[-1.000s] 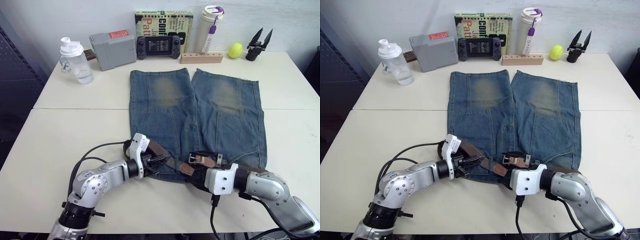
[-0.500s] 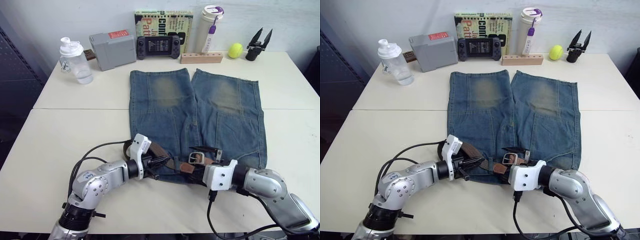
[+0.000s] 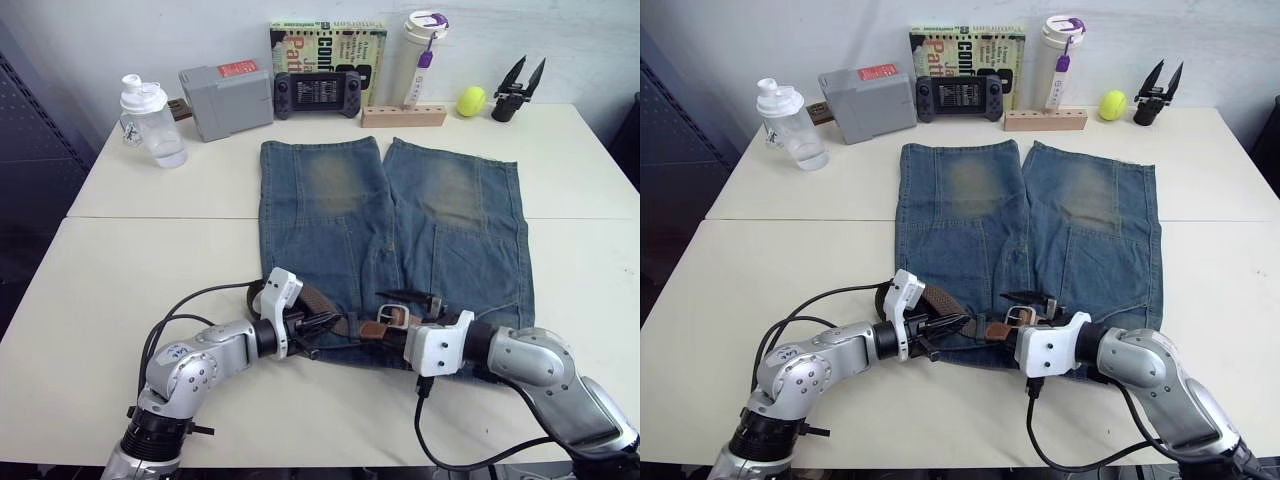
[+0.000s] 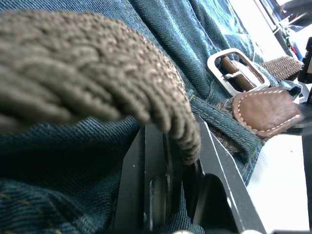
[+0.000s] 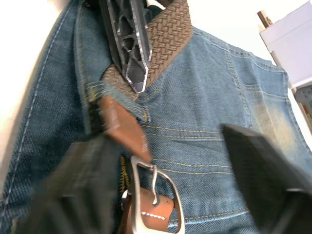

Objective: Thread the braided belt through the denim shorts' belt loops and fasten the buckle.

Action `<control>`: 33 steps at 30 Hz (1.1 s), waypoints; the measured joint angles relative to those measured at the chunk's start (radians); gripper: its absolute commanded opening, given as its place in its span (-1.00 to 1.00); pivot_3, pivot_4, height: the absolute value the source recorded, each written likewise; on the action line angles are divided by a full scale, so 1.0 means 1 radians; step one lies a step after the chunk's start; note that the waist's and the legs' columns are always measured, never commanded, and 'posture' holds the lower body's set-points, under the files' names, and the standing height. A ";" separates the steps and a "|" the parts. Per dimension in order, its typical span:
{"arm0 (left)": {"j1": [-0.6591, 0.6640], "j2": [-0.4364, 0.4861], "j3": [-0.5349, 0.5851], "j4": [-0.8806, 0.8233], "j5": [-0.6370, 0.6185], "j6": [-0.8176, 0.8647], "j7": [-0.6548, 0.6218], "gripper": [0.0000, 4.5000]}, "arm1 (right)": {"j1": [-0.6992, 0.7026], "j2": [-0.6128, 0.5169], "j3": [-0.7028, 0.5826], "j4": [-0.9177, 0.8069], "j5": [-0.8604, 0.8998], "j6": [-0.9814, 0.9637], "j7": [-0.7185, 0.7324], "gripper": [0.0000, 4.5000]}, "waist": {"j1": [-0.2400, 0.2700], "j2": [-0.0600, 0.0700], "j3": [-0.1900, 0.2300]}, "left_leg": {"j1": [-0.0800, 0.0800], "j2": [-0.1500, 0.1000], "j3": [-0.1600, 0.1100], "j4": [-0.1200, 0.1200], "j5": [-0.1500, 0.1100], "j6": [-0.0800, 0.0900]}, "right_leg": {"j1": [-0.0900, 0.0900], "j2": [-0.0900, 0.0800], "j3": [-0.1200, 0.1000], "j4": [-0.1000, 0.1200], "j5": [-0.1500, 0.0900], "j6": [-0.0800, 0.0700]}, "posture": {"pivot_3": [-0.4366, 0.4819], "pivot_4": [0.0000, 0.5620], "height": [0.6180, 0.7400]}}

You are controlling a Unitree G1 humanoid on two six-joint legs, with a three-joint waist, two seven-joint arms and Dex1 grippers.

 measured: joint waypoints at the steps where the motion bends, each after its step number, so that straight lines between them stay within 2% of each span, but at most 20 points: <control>1: 0.000 -0.001 0.001 0.000 0.000 0.000 0.000 -1.00 | 0.000 -0.001 0.002 0.000 -0.006 -0.002 0.001 -0.31 | 0.000 0.000 0.000 | 0.000 0.000 0.000 0.000 0.000 0.000 | 0.000 0.000 0.000 0.000 0.000 0.000 | -0.05 -0.47 0.85; 3: 0.001 -0.002 0.002 0.000 0.002 0.001 -0.001 -1.00 | 0.000 -0.008 0.003 0.000 -0.016 -0.011 0.005 -0.57 | 0.000 0.000 0.000 | 0.000 0.000 0.000 0.000 0.000 0.000 | 0.000 0.000 0.000 0.000 0.000 0.000 | -0.05 -0.47 0.85; 4: 0.002 -0.004 0.004 0.000 0.002 0.001 -0.004 -1.00 | 0.000 -0.021 0.003 0.000 -0.025 -0.025 0.019 -0.82 | 0.000 0.000 0.000 | 0.000 0.000 0.000 0.000 0.000 0.000 | 0.000 0.000 0.000 0.000 0.000 0.000 | -0.05 -0.47 0.85; 5: 0.003 -0.005 0.004 0.000 0.004 0.002 -0.005 -1.00 | 0.001 -0.023 0.006 0.000 -0.027 -0.028 0.025 -0.98 | 0.000 0.000 0.000 | 0.000 0.000 0.000 0.000 0.000 0.000 | 0.000 0.000 0.000 0.000 0.000 0.000 | -0.05 -0.47 0.85; 17: 0.007 -0.018 0.017 -0.006 0.021 0.017 -0.009 -1.00 | 0.019 -0.026 0.018 -0.004 -0.061 -0.024 0.040 -0.98 | -0.002 0.000 0.000 | 0.001 0.000 0.000 0.000 0.000 0.000 | 0.000 0.000 0.000 0.000 0.000 0.000 | -0.05 -0.47 0.85; 20: 0.007 -0.024 0.021 -0.007 0.024 0.021 -0.010 -1.00 | 0.019 -0.016 0.024 -0.007 -0.062 -0.010 0.039 -0.55 | -0.003 0.000 0.000 | 0.001 0.000 0.000 0.000 0.000 0.000 | 0.001 0.000 0.000 0.000 0.000 0.000 | -0.05 -0.47 0.85; 22: 0.007 -0.028 0.022 -0.007 0.026 0.024 -0.011 -1.00 | 0.019 -0.009 0.044 -0.008 -0.066 -0.007 0.040 -0.13 | -0.001 0.000 0.000 | 0.001 0.000 0.000 0.000 0.000 0.000 | 0.001 0.000 0.000 0.000 0.000 0.000 | -0.05 -0.47 0.85; 33: 0.007 -0.035 0.028 -0.008 0.033 0.033 -0.015 -1.00 | 0.015 0.005 0.048 -0.022 -0.067 -0.012 0.041 -0.13 | -0.001 0.000 0.000 | 0.001 0.000 0.000 0.000 0.000 0.000 | 0.001 0.000 0.000 0.000 0.000 0.000 | -0.05 -0.47 0.85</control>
